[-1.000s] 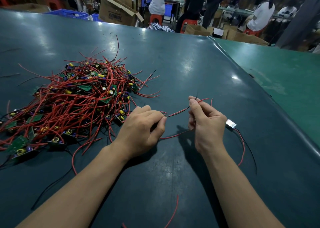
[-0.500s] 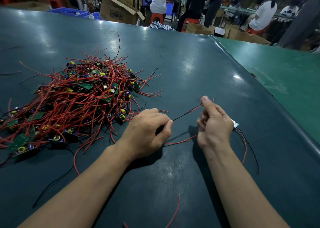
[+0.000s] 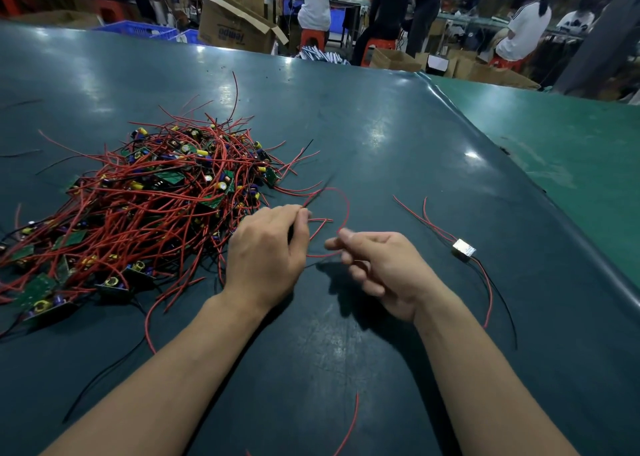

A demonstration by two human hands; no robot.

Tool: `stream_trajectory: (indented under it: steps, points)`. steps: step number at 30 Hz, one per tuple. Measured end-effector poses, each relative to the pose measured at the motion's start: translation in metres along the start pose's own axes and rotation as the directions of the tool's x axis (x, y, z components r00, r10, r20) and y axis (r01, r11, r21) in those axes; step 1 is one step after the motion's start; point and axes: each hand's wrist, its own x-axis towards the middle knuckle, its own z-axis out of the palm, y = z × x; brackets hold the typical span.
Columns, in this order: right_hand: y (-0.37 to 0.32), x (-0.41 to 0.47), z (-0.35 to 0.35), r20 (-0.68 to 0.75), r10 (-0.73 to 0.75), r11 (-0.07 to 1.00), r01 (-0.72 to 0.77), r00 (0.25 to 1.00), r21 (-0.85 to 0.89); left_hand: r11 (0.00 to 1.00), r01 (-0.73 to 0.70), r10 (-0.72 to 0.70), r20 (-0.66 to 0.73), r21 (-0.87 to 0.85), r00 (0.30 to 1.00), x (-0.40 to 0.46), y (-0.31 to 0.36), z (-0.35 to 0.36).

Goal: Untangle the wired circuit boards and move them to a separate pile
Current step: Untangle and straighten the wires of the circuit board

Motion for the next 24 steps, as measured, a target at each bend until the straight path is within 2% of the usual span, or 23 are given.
stream_trajectory:
  steps: [2, 6, 9, 11, 13, 14, 16, 18, 19, 21, 24]
  points:
    - [-0.004, -0.002, 0.001, 0.097, 0.029, 0.994, -0.038, 0.995, 0.100, 0.998, 0.061, -0.061, -0.014, 0.003, 0.998, 0.001, -0.001, -0.001]
    - [-0.008, -0.002, -0.001, 0.143, -0.007, 0.964, -0.031, 0.990, 0.265, 0.990, 0.138, -0.138, -0.050, -0.014, 0.989, 0.000, 0.000, -0.004]
    - [-0.009, 0.000, 0.002, 0.069, -0.050, 0.957, 0.028, 0.996, 0.290, 0.998, 0.035, -0.033, 0.029, -0.059, 0.999, 0.000, 0.003, -0.005]
    - [-0.011, 0.002, -0.003, -0.041, -0.087, 0.922, 0.096, 0.995, 0.375, 0.990, -0.064, 0.076, 0.091, -0.124, 0.993, -0.001, 0.005, -0.004]
    - [-0.014, 0.003, -0.012, -0.133, -0.102, 0.898, 0.149, 0.986, 0.413, 0.984, -0.103, 0.117, 0.093, -0.145, 0.989, -0.001, 0.006, -0.003]
    - [-0.014, 0.003, -0.015, -0.150, -0.107, 0.915, 0.157, 0.983, 0.372, 0.987, -0.090, 0.099, 0.067, -0.135, 0.993, -0.001, 0.006, -0.002]
    - [-0.010, 0.003, -0.013, -0.119, -0.120, 0.973, 0.141, 0.986, 0.185, 0.993, -0.046, 0.049, 0.031, -0.109, 0.998, 0.000, 0.004, -0.004]
    - [-0.002, 0.001, -0.001, -0.102, -0.154, 0.988, 0.152, 0.983, -0.030, 0.997, -0.058, 0.064, 0.133, -0.048, 0.989, 0.000, 0.005, -0.005]
    - [0.002, 0.002, 0.004, -0.129, -0.178, 0.982, 0.168, 0.976, -0.081, 0.996, -0.088, 0.087, 0.211, -0.006, 0.974, -0.001, 0.007, -0.005]
    - [0.004, 0.004, 0.007, -0.224, -0.213, 0.977, 0.203, 0.951, -0.068, 0.990, -0.143, 0.131, 0.310, 0.017, 0.942, -0.002, 0.009, -0.004]
    - [0.000, 0.008, -0.001, -0.345, -0.225, 0.973, 0.230, 0.911, -0.028, 0.980, -0.198, 0.193, 0.336, -0.018, 0.922, -0.001, 0.008, -0.003]
